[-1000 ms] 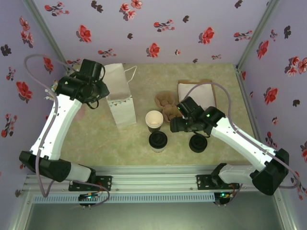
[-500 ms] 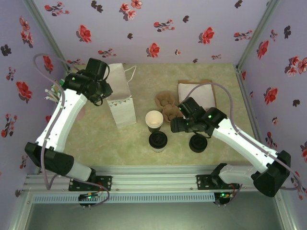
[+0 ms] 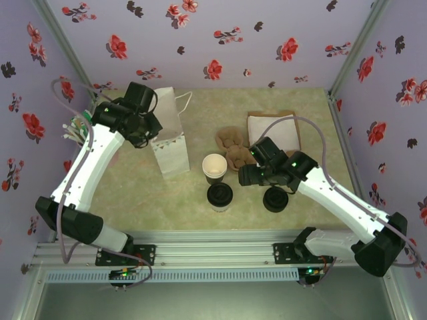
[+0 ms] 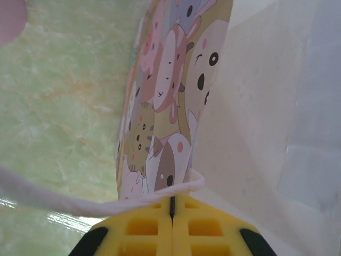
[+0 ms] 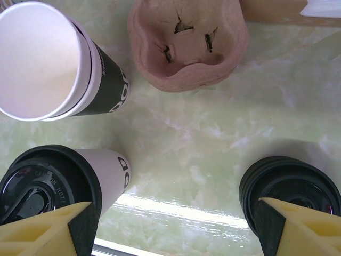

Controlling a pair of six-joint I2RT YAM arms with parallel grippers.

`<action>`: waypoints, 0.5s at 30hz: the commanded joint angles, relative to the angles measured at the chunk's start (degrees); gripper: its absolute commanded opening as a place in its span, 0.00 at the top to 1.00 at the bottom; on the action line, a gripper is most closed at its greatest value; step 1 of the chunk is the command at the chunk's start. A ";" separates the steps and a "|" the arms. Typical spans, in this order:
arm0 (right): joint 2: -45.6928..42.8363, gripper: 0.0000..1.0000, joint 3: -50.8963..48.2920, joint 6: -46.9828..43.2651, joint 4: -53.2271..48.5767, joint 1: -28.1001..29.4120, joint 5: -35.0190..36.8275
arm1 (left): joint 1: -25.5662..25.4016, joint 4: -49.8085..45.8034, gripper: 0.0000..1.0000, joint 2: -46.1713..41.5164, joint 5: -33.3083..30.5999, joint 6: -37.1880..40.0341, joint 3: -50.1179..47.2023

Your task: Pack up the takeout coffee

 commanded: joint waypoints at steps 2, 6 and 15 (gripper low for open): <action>-1.35 0.21 -0.76 0.94 0.08 -0.41 0.12 | -2.28 -4.75 1.00 -0.37 0.58 -4.92 2.70; -1.70 0.21 -0.94 0.86 0.10 -0.38 0.25 | -3.87 -5.01 1.00 -1.05 0.41 -6.50 2.49; -1.90 0.21 -1.46 0.95 0.32 -0.42 0.16 | -7.67 -4.22 1.00 -2.48 -0.12 -8.06 0.67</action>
